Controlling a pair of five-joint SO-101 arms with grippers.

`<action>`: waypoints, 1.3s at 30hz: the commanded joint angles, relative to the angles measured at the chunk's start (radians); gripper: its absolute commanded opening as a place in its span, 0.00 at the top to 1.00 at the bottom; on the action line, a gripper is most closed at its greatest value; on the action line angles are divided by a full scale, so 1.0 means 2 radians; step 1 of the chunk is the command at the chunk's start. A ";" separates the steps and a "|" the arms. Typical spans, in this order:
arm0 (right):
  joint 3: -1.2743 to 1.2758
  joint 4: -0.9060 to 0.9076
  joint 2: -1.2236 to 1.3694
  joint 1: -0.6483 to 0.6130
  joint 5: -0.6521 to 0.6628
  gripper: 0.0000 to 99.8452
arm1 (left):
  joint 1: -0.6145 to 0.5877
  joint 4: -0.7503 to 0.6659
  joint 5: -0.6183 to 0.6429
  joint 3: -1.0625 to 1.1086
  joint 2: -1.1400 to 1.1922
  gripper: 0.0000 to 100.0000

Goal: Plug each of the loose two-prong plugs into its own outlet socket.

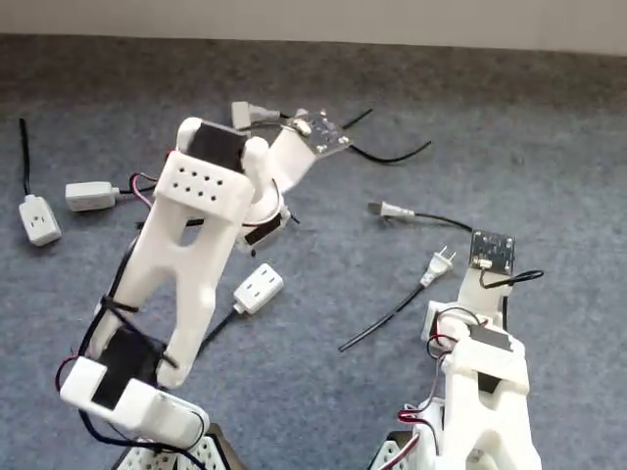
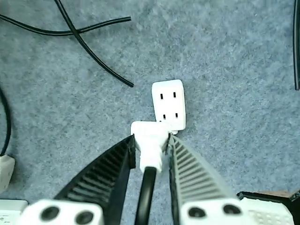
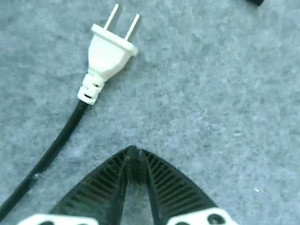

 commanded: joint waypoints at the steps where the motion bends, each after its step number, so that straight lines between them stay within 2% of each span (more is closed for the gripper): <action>1: 0.000 -0.010 -0.008 0.002 -0.003 0.99 | 0.000 0.005 -0.003 -0.002 0.021 0.99; 11: 0.000 -0.010 -0.008 0.002 -0.003 0.99 | 0.003 -0.005 0.001 -0.002 0.107 0.99; 16: 0.000 -0.010 -0.008 0.002 -0.003 0.99 | -0.001 -0.051 0.078 0.000 0.132 0.99; 29: 0.000 -0.011 -0.008 0.002 -0.003 0.99 | 0.018 -0.060 0.085 0.003 0.132 0.99; 33: 0.000 -0.011 -0.008 0.002 -0.003 0.99 | 0.019 -0.060 0.116 0.002 0.130 0.99; 39: 0.000 -0.011 -0.008 0.002 -0.003 0.99 | 0.035 -0.061 0.120 0.003 0.125 0.99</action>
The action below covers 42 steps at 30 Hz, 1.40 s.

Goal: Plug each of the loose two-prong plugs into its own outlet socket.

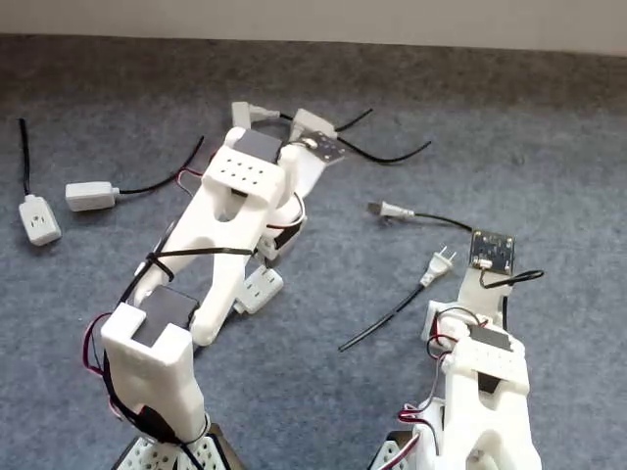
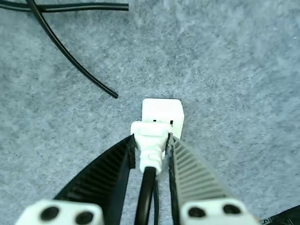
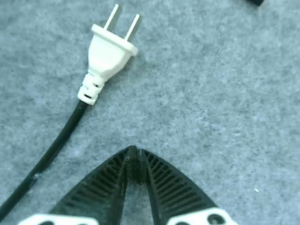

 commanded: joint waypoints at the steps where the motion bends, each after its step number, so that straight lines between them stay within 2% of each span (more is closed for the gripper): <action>1: 0.000 -0.011 -0.008 0.002 -0.003 0.99 | 0.025 -0.003 0.004 0.000 -0.021 0.99; 6: 0.000 -0.011 -0.008 0.002 -0.003 0.99 | 0.030 -0.025 0.021 0.040 -0.087 0.99; 13: 0.003 -0.026 -0.008 -0.011 -0.003 0.99 | 0.006 -0.121 0.021 0.148 -0.158 0.99; 36: 0.004 -0.026 -0.008 -0.011 -0.003 0.99 | 0.006 -0.140 0.021 0.156 -0.163 0.99; 42: 0.004 -0.030 -0.007 -0.011 -0.003 0.99 | 0.006 -0.164 0.021 0.217 -0.215 0.99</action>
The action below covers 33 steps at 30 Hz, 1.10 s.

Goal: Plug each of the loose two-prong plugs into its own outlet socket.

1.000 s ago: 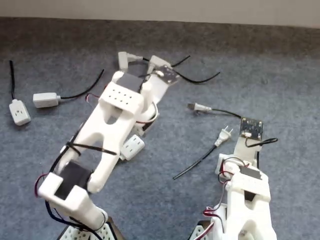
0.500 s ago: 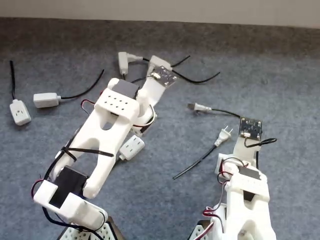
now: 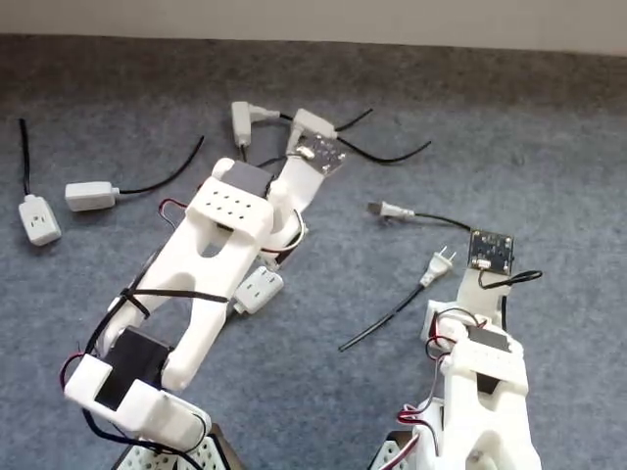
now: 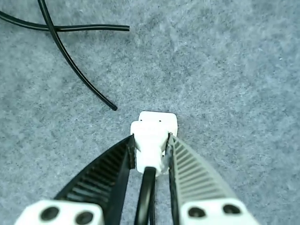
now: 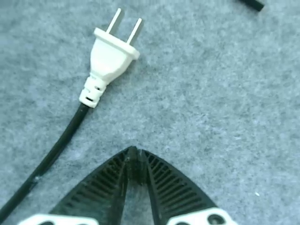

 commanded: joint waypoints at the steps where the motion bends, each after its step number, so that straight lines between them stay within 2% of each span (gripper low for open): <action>1: 0.000 -0.016 -0.007 -0.007 -0.003 0.99 | -0.007 -0.028 0.002 0.037 -0.074 0.99; 5: 0.000 -0.016 -0.006 -0.007 -0.003 0.99 | -0.007 -0.064 0.003 0.086 -0.124 0.99; 15: 0.000 -0.016 -0.007 -0.007 -0.003 0.99 | -0.035 -0.068 0.003 0.089 -0.072 0.99; 19: 0.000 -0.016 -0.007 -0.007 -0.003 0.99 | -0.023 -0.068 0.005 0.102 -0.085 0.99; 26: 0.000 -0.016 -0.007 -0.007 -0.003 0.99 | -0.005 -0.124 0.030 0.157 -0.097 0.99; 33: -0.001 -0.016 -0.006 -0.007 -0.003 0.99 | 0.000 -0.128 0.031 0.146 -0.099 0.99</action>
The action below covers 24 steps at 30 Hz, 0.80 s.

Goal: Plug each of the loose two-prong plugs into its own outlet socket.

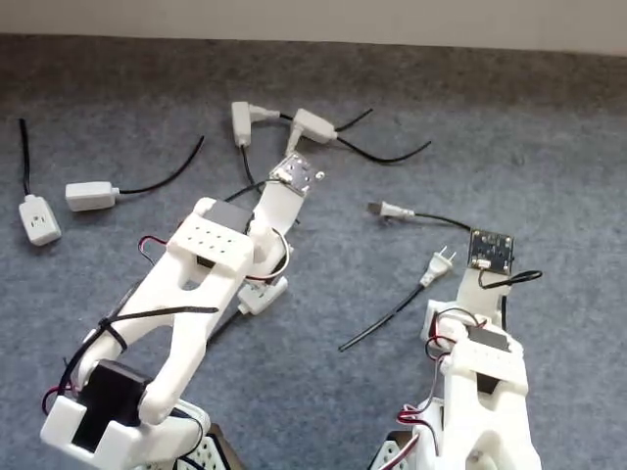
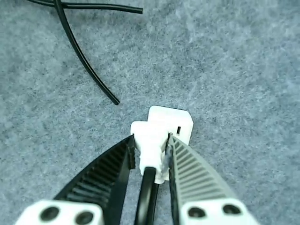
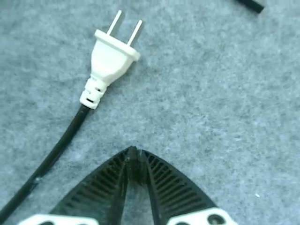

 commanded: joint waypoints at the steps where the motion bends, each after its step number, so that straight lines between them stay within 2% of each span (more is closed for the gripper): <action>1: -0.001 -0.013 -0.006 -0.007 -0.003 0.99 | 0.010 -0.005 0.003 -0.020 -0.021 0.99; 8: -0.001 -0.013 -0.006 -0.008 -0.003 0.99 | -0.003 0.091 0.002 -0.137 -0.020 0.99; 12: -0.002 -0.013 -0.005 -0.008 -0.003 0.99 | -0.002 0.127 0.000 -0.156 -0.016 0.99; 16: -0.002 -0.013 -0.005 -0.008 -0.003 0.99 | -0.001 0.120 0.000 -0.122 -0.016 0.99; 24: -0.002 -0.013 -0.005 -0.008 -0.003 0.99 | 0.015 0.048 0.002 -0.047 -0.020 0.99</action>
